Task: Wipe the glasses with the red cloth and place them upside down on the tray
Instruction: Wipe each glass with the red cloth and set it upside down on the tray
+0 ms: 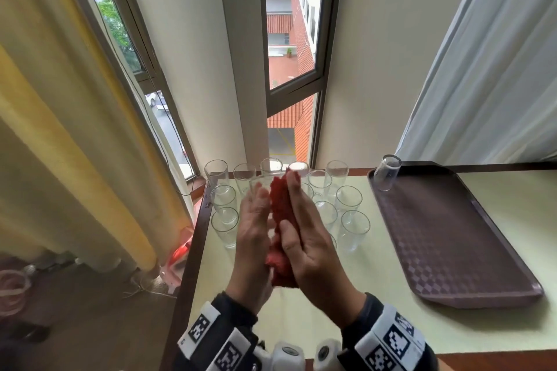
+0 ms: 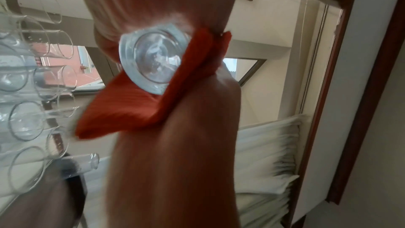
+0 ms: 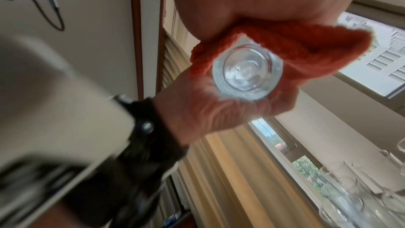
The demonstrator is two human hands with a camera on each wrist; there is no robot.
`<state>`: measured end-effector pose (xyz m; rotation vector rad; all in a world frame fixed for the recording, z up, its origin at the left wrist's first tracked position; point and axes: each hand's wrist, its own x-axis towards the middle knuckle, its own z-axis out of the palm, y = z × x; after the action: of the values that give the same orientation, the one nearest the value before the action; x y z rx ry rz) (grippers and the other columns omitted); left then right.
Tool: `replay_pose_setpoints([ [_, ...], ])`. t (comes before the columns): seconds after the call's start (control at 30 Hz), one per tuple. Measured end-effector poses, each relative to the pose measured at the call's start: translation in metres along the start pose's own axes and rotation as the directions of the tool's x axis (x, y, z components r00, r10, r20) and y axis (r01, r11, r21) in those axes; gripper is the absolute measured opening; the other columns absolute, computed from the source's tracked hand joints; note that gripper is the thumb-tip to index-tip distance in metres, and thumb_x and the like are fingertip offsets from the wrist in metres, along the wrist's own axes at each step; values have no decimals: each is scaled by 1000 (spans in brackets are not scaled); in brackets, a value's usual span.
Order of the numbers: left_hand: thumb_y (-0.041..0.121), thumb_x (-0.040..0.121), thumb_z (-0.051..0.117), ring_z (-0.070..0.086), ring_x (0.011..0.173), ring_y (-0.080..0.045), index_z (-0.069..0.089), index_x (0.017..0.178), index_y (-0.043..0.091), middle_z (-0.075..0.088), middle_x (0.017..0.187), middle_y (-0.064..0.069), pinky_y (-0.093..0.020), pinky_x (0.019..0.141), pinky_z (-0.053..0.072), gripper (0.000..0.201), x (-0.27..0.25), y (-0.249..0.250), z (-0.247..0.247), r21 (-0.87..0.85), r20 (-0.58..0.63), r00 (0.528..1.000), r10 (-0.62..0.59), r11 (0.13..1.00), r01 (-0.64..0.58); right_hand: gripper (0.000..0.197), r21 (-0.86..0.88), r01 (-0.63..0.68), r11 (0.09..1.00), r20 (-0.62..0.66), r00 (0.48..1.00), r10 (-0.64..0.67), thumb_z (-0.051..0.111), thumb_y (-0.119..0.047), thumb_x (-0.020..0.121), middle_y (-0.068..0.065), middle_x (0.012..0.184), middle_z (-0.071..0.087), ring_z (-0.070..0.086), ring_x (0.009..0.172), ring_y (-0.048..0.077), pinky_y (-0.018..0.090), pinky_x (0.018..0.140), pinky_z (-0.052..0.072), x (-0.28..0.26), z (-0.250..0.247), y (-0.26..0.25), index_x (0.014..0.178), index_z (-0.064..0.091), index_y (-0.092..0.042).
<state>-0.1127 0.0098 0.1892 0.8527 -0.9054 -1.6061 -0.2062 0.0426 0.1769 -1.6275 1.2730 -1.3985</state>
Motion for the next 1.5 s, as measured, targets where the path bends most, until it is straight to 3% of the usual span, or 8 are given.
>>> replay_pose_setpoints([
  [0.33,55,83,57,58,128,-13,39,144,38,55,142,3,-34,99,54,66,-10,-7,4,146,43,998,40,988,-46,63,173,-45,984,-83,995,60,40,-30,96,-32,145,31,36,131,-17,17,110,36,23,-10,-9,155,18,-31],
  [0.53,51,91,49,68,113,-23,43,144,25,70,123,-3,-44,99,51,60,-2,8,-1,96,8,995,102,990,-102,66,60,39,997,-14,999,-38,37,-32,96,-28,153,24,33,141,-2,27,115,36,-5,1,-9,156,9,-40],
  [0.67,45,97,42,70,109,-21,37,145,30,73,114,1,-35,87,58,50,-8,5,1,156,3,994,112,982,-111,64,89,-17,996,-19,1000,19,40,-33,97,-53,134,30,47,124,-10,21,103,45,7,-2,-8,152,10,-47],
  [0.8,48,94,47,65,117,-17,37,145,33,60,135,0,-29,89,58,54,-14,4,5,199,70,994,84,975,-97,63,211,-65,975,-90,992,86,42,-41,96,-20,150,39,50,132,9,42,108,47,19,-8,-12,154,19,-40],
  [0.93,54,86,55,62,124,-22,47,139,27,60,137,-6,-41,103,51,60,-8,11,1,168,54,996,69,983,-77,66,146,-12,989,-73,997,23,41,-27,97,-41,143,27,35,133,-16,12,107,34,6,-1,-12,154,11,-38],
  [1.07,54,93,51,67,115,-25,44,132,32,60,132,-13,-42,98,53,45,-12,11,1,140,-1,992,125,982,-124,66,125,4,992,-60,998,4,42,-21,96,-56,130,30,37,129,-18,8,103,33,-8,4,-9,152,11,-38],
  [1.3,40,88,55,71,101,-11,41,124,38,69,112,5,-24,78,58,39,-24,4,6,164,68,992,109,979,-118,64,297,-63,953,-104,990,98,47,-44,93,-17,148,44,53,131,21,51,106,46,5,-5,-15,153,23,-45],
  [1.5,50,92,46,71,99,-30,43,123,34,70,104,-13,-48,93,55,35,-16,11,1,201,-14,986,163,967,-157,66,108,-4,994,-88,996,14,43,-40,90,-14,148,41,53,114,14,43,98,49,-14,5,-13,149,18,-54],
])
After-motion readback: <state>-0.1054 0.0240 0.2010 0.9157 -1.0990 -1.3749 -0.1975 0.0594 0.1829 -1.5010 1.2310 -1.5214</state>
